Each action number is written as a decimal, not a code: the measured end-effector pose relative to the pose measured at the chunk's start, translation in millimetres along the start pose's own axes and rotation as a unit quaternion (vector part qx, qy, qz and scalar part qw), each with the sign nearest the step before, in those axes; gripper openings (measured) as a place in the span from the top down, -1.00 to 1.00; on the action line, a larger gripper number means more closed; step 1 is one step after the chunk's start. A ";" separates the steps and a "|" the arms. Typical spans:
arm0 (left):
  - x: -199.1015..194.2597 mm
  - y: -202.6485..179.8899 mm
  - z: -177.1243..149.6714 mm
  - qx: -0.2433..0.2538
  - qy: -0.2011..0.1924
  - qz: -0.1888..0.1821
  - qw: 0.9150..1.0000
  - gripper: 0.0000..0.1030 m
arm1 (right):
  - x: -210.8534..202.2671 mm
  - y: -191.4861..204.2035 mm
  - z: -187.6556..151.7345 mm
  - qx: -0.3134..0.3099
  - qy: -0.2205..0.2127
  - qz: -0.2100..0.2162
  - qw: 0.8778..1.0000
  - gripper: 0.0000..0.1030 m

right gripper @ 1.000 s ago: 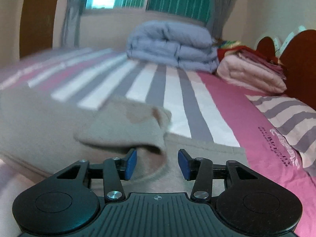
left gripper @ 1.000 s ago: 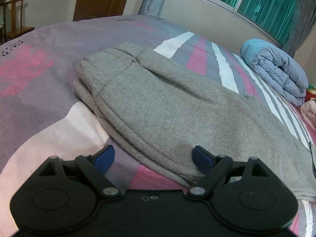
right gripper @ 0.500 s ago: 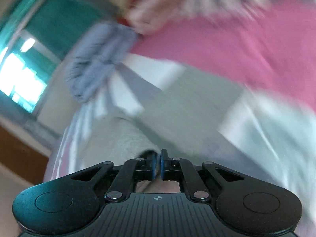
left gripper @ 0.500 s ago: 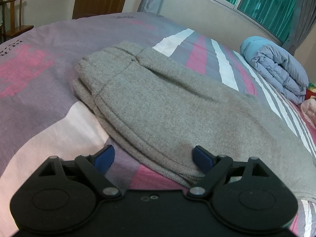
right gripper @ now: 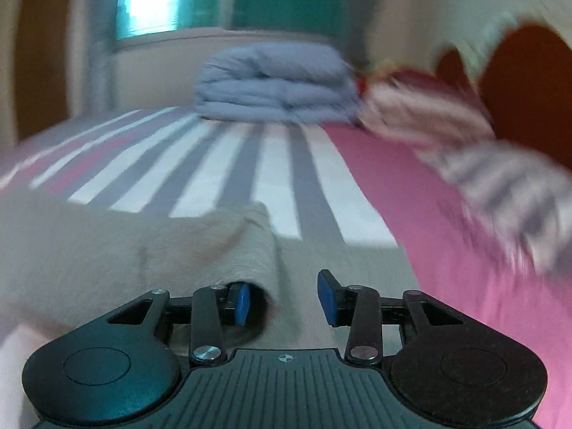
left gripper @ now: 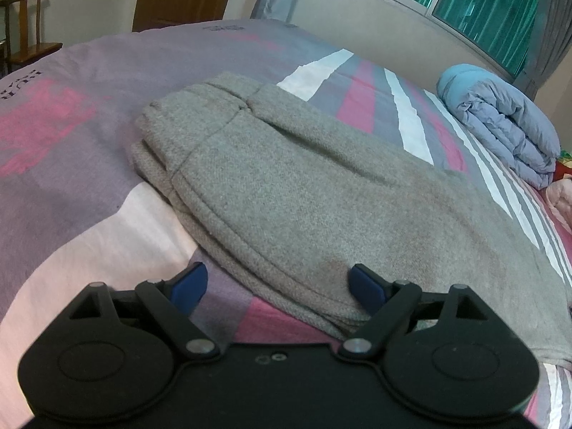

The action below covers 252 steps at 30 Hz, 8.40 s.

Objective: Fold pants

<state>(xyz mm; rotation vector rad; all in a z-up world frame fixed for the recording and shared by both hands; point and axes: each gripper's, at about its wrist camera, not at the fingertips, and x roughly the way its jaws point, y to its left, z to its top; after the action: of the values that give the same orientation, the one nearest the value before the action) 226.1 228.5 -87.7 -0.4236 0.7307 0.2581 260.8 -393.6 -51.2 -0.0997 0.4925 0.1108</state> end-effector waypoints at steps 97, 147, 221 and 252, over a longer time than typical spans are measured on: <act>-23.7 -2.2 6.7 0.089 -0.038 0.032 0.995 -0.25 | -64.4 -51.0 -77.0 0.453 -0.043 0.031 0.890 -0.35; -2.2 4.4 -1.7 0.042 -0.030 0.020 0.998 -0.58 | 2.1 -134.8 -46.1 0.406 0.048 0.002 0.913 0.73; -9.4 -52.6 -37.0 0.061 -0.056 0.019 0.996 -0.89 | -7.4 -130.5 -85.1 0.525 0.000 0.021 0.851 0.20; -19.0 -29.4 -36.0 0.023 -0.063 -0.002 0.998 -0.84 | -21.6 -121.3 -70.6 0.538 0.010 0.018 0.842 0.20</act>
<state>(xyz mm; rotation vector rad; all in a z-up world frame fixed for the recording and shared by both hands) 202.2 184.4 -90.2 -0.3619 0.6105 0.2622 224.8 -524.0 -94.4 1.0220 0.5179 -0.1434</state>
